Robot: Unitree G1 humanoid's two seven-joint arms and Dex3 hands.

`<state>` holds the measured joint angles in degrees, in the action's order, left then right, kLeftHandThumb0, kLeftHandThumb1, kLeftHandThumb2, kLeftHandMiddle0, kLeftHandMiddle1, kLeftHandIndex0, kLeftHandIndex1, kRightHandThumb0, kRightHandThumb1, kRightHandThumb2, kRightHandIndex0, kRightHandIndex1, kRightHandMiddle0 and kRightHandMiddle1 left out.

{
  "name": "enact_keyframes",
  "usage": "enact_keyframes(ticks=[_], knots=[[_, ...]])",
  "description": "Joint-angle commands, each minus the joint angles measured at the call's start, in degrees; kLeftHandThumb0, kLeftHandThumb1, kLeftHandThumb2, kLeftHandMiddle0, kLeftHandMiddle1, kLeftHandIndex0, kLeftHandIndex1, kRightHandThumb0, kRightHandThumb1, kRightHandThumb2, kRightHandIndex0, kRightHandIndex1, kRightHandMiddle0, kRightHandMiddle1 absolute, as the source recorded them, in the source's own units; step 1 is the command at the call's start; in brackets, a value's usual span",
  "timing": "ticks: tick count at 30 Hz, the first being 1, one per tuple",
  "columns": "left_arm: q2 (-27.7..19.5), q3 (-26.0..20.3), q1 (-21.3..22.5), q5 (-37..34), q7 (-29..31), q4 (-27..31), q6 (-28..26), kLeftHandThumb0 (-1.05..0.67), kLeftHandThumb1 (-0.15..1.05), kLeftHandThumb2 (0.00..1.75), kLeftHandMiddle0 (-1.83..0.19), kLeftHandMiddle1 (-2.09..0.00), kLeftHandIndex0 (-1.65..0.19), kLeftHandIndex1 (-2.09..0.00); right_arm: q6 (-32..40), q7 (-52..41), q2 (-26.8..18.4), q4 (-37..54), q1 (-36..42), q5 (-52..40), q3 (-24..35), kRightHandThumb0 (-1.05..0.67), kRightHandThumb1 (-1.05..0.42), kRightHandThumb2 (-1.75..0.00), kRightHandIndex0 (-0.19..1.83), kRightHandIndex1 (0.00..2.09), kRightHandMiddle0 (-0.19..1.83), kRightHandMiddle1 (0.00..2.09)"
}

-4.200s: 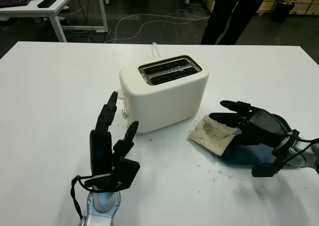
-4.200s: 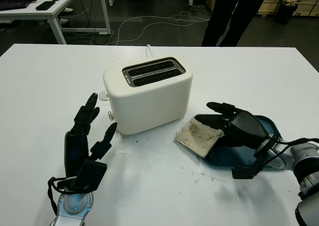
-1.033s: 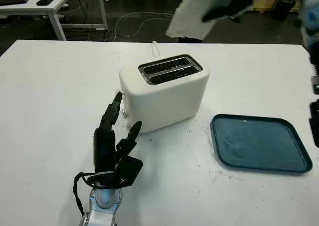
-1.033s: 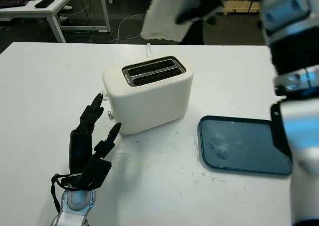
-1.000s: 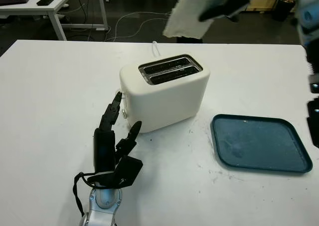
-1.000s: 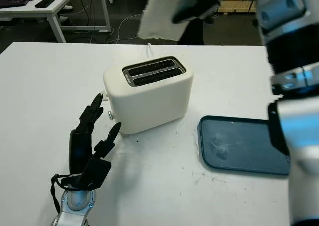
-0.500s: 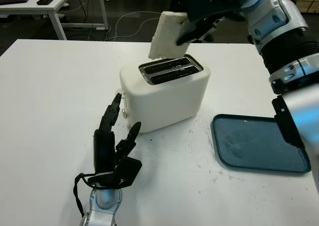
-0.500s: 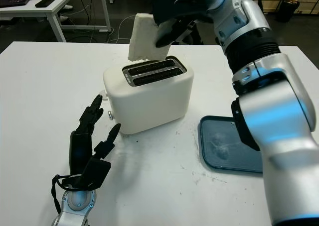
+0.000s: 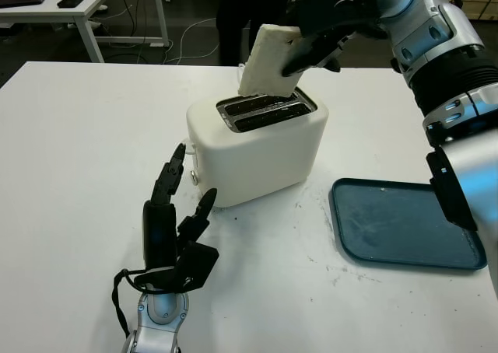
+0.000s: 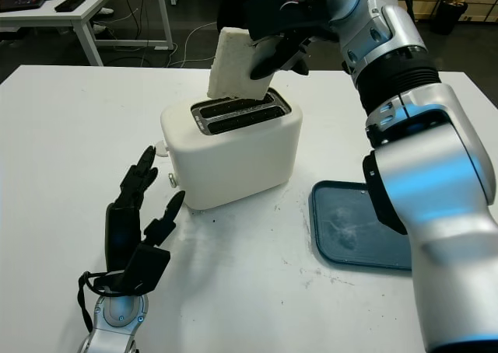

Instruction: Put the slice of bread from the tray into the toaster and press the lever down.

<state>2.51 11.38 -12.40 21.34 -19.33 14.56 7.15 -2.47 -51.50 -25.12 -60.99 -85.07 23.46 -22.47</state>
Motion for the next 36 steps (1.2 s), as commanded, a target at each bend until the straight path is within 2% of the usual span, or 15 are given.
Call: enact_keyframes(ticks=[1,11,20,36], knots=[[0.53,-0.14,0.85,0.74,0.14,0.30,-0.26,-0.56,0.92,0.27,-0.14,-0.58,-0.31,-0.01,0.62,-0.55,-0.90,-0.26,-1.94,0.16,0.69,-0.47,-0.92,-0.31,1.05,1.75,0.89,1.75],[0.76,0.04,0.73,1.06,0.35,0.56,-0.43,-0.55,0.92,0.26,-0.13,-0.61,-0.31,-0.01,-1.31,-0.44,-1.25,0.03,-0.41,1.10,-0.44,-0.48,-0.92,-0.30,1.03,1.75,0.82,1.75],[0.76,0.49,0.06,1.73,0.47,1.51,-1.41,-0.55,0.92,0.26,-0.12,-0.62,-0.31,-0.01,-1.75,-2.41,-0.62,-0.29,-0.15,1.88,-1.74,-0.49,-0.92,-0.30,1.08,1.75,0.87,1.75],[1.30,0.93,0.01,1.53,-0.19,0.84,-1.11,-0.56,0.92,0.28,-0.10,-0.63,-0.30,0.00,-3.18,-6.29,-1.02,1.47,1.15,2.58,-2.80,-0.48,-0.92,-0.30,1.09,1.75,0.76,1.75]])
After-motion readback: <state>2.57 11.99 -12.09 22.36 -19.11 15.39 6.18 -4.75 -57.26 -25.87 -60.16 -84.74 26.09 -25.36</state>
